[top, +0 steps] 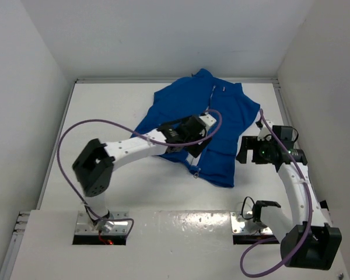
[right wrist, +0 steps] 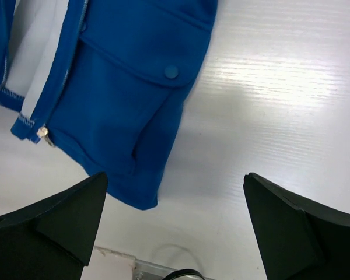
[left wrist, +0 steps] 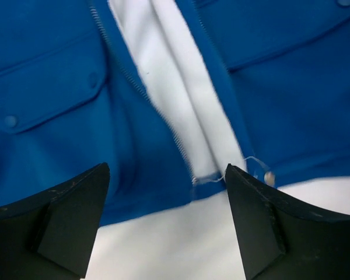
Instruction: Zip up the jacket
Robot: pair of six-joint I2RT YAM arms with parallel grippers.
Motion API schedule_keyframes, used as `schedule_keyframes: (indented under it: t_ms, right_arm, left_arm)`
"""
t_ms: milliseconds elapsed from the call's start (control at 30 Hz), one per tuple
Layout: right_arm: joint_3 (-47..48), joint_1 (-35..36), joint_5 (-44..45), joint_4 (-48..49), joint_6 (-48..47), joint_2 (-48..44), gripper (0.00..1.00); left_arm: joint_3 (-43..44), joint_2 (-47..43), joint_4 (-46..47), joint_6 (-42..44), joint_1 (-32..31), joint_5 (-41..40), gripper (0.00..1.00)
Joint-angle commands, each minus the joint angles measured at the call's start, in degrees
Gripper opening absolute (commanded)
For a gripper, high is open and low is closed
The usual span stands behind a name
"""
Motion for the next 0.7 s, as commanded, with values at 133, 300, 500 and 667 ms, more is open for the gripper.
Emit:
schedule_keyframes:
  t_ms: [133,300,500,667]
  right_arm:
    - [-0.79,0.17,2.81,6.17,5.46,-2.54,1.00]
    - [0.09,0.26,0.00,5.99,5.73,-1.04,0.97]
    - [-2.81,0.88,-7.03,12.05,5.99,-0.77,0.58]
    - [-7.46,0.96,-7.05,14.88,7.57,-4.20,0.34]
  left_arm:
    - [10.70,12.01,-2.28,-4.91,-3.67,-8.47,0.84]
    - [13.42,16.59,-2.98,-4.91,-5.69,-9.79,0.84]
    - [14.84,19.32,-3.51,-4.91,-6.75,-9.36,0.86]
    - [18.87,23.35,-3.51,-4.91,-7.98,-12.16,0.88]
